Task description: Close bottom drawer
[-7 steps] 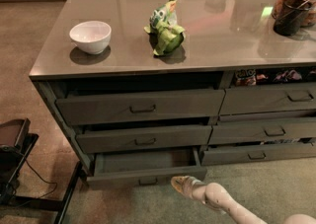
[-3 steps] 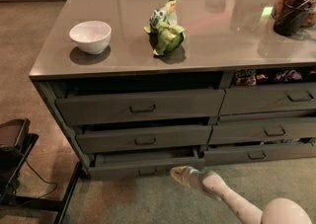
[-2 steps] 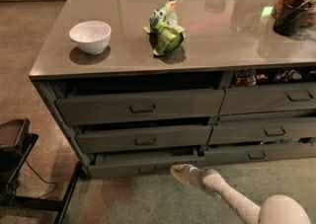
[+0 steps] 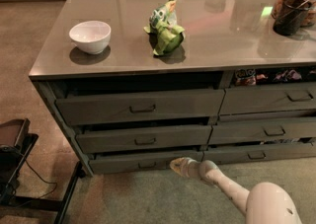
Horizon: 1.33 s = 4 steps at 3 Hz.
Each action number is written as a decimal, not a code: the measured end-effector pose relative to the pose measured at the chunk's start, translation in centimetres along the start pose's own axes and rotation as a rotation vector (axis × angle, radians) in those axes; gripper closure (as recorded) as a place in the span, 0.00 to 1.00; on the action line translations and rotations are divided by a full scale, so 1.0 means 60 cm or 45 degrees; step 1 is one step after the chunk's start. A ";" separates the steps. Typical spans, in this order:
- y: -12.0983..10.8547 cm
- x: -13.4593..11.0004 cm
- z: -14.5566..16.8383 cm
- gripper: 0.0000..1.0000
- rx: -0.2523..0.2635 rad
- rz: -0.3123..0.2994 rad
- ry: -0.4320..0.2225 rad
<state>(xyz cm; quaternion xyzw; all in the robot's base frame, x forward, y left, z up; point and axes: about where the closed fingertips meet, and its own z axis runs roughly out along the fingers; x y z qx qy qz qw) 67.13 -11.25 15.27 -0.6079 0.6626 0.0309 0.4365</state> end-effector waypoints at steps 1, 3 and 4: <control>0.000 0.000 0.000 1.00 0.000 0.000 0.000; 0.030 -0.017 -0.022 1.00 -0.034 0.012 -0.005; 0.002 0.016 -0.138 1.00 0.014 0.065 0.101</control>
Offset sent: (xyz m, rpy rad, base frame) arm -0.0960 0.0082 0.0275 -0.0026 0.1351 0.0490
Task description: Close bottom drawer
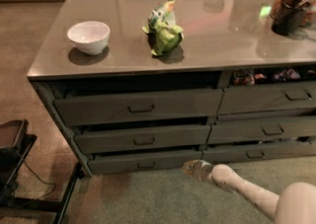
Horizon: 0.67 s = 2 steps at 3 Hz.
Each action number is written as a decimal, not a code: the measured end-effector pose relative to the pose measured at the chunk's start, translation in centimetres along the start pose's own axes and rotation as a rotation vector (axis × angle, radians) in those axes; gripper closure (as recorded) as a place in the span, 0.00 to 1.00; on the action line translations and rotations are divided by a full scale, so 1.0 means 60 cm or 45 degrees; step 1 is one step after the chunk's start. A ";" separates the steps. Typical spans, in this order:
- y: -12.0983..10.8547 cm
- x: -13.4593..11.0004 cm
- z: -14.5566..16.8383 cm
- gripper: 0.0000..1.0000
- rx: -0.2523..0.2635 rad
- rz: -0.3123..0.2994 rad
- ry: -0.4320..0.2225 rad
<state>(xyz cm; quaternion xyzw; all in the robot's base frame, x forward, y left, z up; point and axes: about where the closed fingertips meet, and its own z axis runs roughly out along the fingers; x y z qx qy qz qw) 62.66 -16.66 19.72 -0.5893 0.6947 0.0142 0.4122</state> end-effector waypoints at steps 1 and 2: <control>-0.029 -0.049 -0.043 1.00 -0.006 -0.045 -0.010; -0.029 -0.049 -0.043 1.00 -0.006 -0.045 -0.010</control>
Offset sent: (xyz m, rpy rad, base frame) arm -0.0007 0.0012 0.0402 -0.0117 -0.0132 0.0172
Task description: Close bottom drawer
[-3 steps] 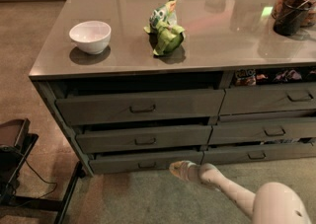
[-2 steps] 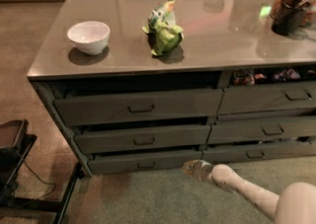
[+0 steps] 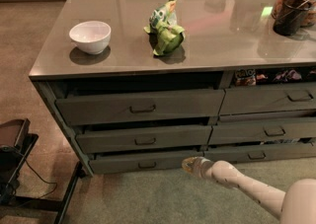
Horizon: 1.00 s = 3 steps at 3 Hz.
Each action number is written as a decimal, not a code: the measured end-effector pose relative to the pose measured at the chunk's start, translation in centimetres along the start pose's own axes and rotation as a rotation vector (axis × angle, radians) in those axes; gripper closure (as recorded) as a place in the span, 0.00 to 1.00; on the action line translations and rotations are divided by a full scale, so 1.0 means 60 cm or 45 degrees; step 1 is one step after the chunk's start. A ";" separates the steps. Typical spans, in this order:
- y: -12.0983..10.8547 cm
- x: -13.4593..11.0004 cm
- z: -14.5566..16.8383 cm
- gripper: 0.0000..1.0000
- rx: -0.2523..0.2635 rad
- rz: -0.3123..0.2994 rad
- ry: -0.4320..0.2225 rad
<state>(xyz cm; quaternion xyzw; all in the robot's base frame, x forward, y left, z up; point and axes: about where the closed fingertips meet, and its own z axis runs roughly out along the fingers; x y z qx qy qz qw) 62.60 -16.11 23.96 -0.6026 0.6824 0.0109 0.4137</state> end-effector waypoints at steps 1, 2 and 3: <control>0.000 0.000 0.000 0.82 0.000 0.000 0.000; 0.000 0.000 0.000 0.58 0.000 0.000 0.000; 0.000 0.000 0.000 0.34 0.000 0.000 0.000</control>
Offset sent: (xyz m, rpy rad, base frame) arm 0.0000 0.0000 0.0000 0.0000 0.0000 0.0000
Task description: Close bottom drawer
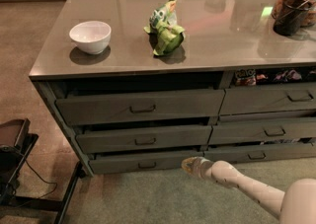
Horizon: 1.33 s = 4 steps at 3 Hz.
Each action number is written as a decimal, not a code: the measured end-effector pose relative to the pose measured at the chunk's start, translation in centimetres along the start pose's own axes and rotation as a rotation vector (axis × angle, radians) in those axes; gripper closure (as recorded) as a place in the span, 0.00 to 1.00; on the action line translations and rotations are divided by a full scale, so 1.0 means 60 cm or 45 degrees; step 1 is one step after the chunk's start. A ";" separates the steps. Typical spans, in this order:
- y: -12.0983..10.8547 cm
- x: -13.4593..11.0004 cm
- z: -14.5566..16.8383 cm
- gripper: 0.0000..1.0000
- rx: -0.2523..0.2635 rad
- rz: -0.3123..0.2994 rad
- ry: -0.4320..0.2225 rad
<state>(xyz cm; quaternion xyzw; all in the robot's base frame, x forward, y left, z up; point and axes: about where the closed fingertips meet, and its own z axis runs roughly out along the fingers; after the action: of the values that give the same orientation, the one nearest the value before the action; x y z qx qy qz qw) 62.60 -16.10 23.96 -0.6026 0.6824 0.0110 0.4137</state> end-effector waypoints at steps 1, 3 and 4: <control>0.000 0.000 0.000 0.11 0.000 0.000 0.000; 0.000 0.000 0.000 0.00 0.000 0.000 0.000; 0.016 0.022 0.001 0.00 -0.050 -0.014 0.070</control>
Offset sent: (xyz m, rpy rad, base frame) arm 0.0000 0.0000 0.0000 0.0000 0.0000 0.0000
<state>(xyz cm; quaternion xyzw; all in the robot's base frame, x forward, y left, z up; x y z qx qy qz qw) 61.90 -16.87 22.70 -0.6144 0.6898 0.0057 0.3830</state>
